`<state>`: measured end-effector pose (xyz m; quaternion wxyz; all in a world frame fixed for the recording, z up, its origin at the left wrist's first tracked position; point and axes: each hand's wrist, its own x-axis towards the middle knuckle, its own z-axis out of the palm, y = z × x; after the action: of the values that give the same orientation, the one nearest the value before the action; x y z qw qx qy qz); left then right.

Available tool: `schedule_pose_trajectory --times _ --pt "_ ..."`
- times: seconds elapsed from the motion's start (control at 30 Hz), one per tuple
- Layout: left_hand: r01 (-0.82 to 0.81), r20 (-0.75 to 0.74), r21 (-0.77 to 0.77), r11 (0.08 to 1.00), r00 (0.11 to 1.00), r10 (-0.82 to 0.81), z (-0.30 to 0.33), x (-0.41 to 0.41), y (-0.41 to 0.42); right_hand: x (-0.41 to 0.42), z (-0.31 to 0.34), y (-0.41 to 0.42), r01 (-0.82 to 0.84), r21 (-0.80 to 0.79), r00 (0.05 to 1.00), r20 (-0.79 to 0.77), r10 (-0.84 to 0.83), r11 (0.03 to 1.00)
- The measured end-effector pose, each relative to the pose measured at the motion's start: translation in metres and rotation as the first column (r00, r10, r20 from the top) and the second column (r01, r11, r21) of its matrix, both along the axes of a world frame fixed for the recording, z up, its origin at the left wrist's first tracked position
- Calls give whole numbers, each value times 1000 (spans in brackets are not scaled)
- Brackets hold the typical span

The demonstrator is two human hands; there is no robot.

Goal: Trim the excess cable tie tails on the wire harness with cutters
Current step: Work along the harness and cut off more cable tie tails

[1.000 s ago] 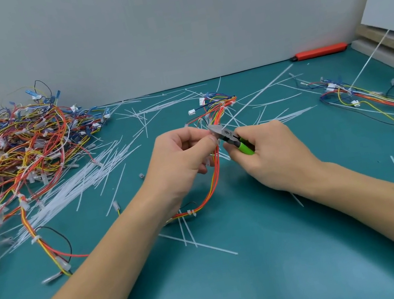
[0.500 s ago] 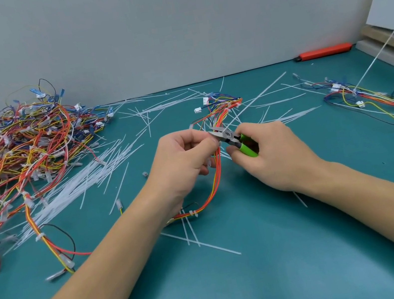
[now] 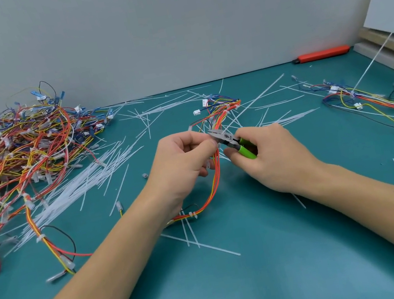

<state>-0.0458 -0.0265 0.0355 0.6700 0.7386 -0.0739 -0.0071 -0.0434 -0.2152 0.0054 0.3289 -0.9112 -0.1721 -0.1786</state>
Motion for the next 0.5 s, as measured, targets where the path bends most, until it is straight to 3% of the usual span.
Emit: schedule_pose_trajectory --times 0.5 --pt "13 8 0 1000 1000 -13 -1 2 0 0 3 1 -24 4 1000 -17 24 1000"
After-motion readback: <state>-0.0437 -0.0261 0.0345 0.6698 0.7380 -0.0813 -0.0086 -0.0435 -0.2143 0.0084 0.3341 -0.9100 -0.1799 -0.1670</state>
